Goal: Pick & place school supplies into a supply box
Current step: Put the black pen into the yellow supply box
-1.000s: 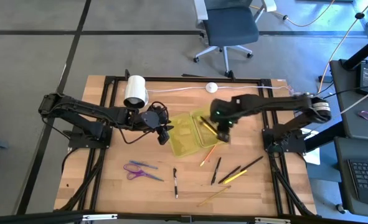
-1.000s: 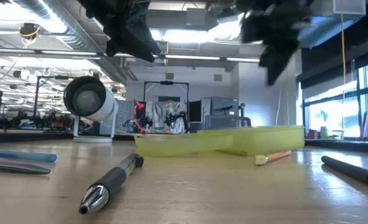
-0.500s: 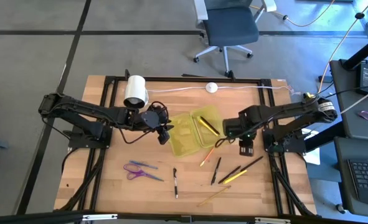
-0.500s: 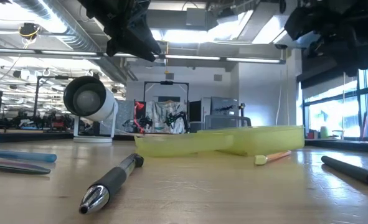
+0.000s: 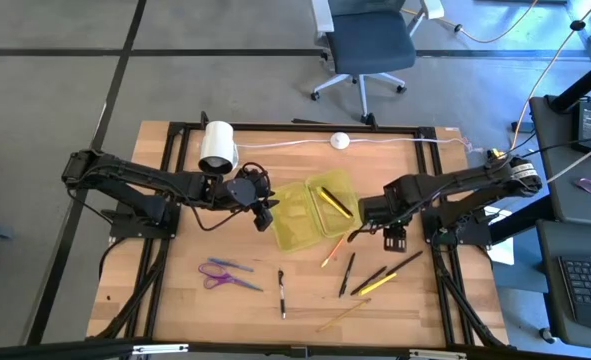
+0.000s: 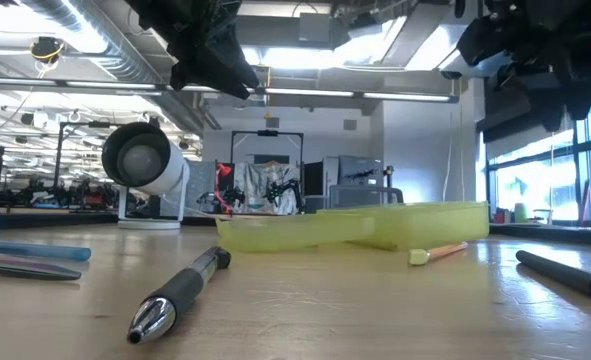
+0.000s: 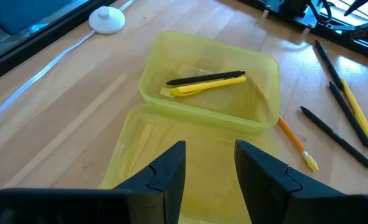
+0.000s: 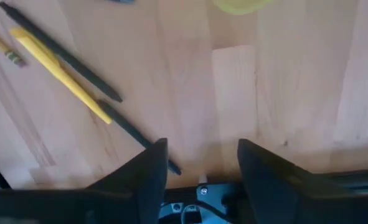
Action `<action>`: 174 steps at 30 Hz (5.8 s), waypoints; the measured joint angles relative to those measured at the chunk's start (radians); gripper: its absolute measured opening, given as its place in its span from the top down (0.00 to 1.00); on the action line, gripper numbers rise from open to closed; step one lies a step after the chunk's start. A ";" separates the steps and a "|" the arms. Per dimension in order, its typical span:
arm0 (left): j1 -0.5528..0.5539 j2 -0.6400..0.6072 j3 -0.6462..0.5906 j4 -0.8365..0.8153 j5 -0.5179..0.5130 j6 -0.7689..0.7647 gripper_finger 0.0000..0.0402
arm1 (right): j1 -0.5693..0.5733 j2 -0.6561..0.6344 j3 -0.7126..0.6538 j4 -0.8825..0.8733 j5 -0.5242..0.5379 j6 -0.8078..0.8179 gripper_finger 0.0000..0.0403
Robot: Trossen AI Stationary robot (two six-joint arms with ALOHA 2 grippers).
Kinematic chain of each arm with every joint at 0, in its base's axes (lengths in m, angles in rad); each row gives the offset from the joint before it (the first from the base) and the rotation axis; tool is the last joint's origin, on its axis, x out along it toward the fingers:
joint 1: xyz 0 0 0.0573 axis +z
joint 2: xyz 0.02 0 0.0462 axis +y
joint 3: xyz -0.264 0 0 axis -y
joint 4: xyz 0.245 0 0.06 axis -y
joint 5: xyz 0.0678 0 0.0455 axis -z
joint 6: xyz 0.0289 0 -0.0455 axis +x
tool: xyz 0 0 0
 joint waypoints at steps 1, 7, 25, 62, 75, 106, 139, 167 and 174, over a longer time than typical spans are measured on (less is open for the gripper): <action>0.000 0.000 0.000 0.000 0.000 0.000 0.68 | -0.001 0.000 0.000 0.006 0.000 0.002 0.48; 0.000 0.000 0.000 0.000 0.000 0.000 0.68 | 0.000 0.013 0.000 -0.002 -0.047 -0.020 0.44; 0.000 0.000 0.000 0.000 0.000 0.003 0.68 | 0.099 0.384 0.000 -0.113 -0.076 -0.206 0.52; 0.000 0.000 0.000 0.000 -0.005 -0.204 0.68 | 0.391 0.511 -0.288 0.201 -0.153 -0.084 0.52; 0.000 0.000 0.000 0.000 -0.029 -0.208 0.68 | 0.391 0.512 -0.294 0.206 -0.127 -0.110 0.73; 0.000 0.000 0.000 -0.001 -0.029 -0.206 0.68 | 0.334 -0.030 -0.253 0.351 -0.181 0.188 0.89; 0.000 0.000 0.000 -0.003 0.164 -0.039 0.68 | -0.359 0.237 0.029 0.429 -0.216 0.082 0.88; 0.000 0.000 0.000 -0.008 0.219 -0.014 0.68 | -0.409 0.601 0.218 0.188 -0.212 -0.054 0.88; 0.000 0.000 0.000 -0.008 0.219 -0.011 0.68 | -0.409 0.600 0.218 0.188 -0.212 -0.053 0.88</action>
